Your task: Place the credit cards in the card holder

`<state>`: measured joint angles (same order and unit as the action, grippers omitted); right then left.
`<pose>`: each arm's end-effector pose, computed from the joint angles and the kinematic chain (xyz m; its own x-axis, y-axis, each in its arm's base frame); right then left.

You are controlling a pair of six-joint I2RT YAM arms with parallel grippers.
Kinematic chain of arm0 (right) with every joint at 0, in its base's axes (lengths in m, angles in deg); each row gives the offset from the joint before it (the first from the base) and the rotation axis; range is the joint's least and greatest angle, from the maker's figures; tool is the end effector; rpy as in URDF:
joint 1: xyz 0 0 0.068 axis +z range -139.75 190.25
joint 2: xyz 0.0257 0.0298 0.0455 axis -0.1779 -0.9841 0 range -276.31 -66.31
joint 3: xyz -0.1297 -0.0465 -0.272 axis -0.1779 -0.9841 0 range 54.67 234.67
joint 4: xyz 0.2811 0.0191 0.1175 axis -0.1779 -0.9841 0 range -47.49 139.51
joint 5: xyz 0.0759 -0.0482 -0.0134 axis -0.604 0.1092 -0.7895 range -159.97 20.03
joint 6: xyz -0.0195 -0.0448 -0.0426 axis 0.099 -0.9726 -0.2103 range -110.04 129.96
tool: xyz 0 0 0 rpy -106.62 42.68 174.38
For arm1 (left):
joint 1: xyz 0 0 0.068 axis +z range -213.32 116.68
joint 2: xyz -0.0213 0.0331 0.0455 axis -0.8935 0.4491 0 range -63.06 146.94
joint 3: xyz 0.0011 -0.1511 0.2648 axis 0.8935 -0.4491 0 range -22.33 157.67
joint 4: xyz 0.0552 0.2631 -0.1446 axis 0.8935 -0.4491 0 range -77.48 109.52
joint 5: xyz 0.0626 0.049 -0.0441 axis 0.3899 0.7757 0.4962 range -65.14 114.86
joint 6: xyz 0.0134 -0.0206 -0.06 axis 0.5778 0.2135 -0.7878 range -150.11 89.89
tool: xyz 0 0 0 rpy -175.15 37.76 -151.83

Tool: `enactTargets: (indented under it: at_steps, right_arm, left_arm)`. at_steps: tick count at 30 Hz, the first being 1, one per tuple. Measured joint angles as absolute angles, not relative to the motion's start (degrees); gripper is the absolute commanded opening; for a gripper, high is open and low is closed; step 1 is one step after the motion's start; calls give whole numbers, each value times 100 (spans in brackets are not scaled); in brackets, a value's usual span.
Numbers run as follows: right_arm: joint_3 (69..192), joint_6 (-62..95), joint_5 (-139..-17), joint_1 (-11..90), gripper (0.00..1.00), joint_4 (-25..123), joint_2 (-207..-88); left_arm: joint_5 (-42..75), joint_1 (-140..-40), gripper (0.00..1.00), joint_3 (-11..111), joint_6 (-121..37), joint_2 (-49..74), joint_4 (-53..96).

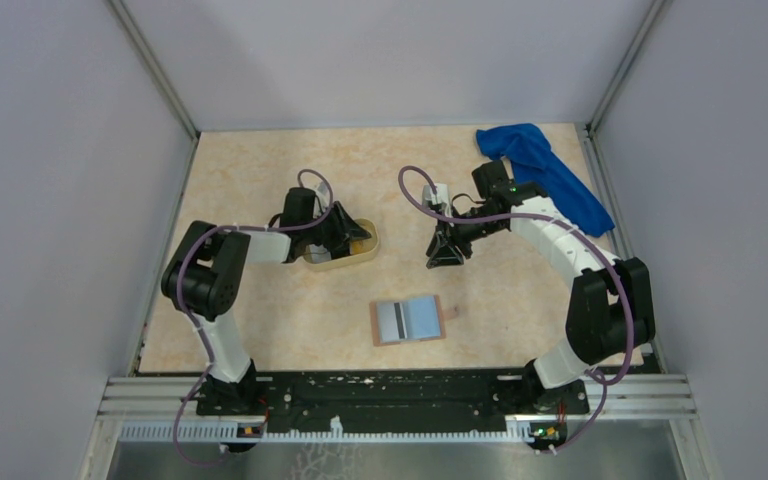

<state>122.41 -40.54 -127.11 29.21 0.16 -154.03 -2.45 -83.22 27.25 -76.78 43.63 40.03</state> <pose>0.3061 0.1500 0.2722 -0.2104 -0.5148 -0.8311 -0.9733 0.0304 0.2275 0.3770 -0.1612 0.1150 -0.8566 -0.3773 -0.3519 0.0373 0.6349 -0.7717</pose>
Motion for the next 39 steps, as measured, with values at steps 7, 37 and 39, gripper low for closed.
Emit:
enactTargets:
  at_steps: [7,37,39]
  right_arm:
    - [12241,-4059,-12711,2921,36,16,-15403]
    - [12241,-4100,-12711,2921,36,-3,-15403]
    - [12241,-4100,-12711,2921,36,-3,-15403]
  left_arm:
    - [-269,-8317,48,2725,-7674,4232,3957]
    - [-239,-8027,39,2328,-7451,3782,3706]
    - [-239,-7996,39,2282,-7438,3764,3706]
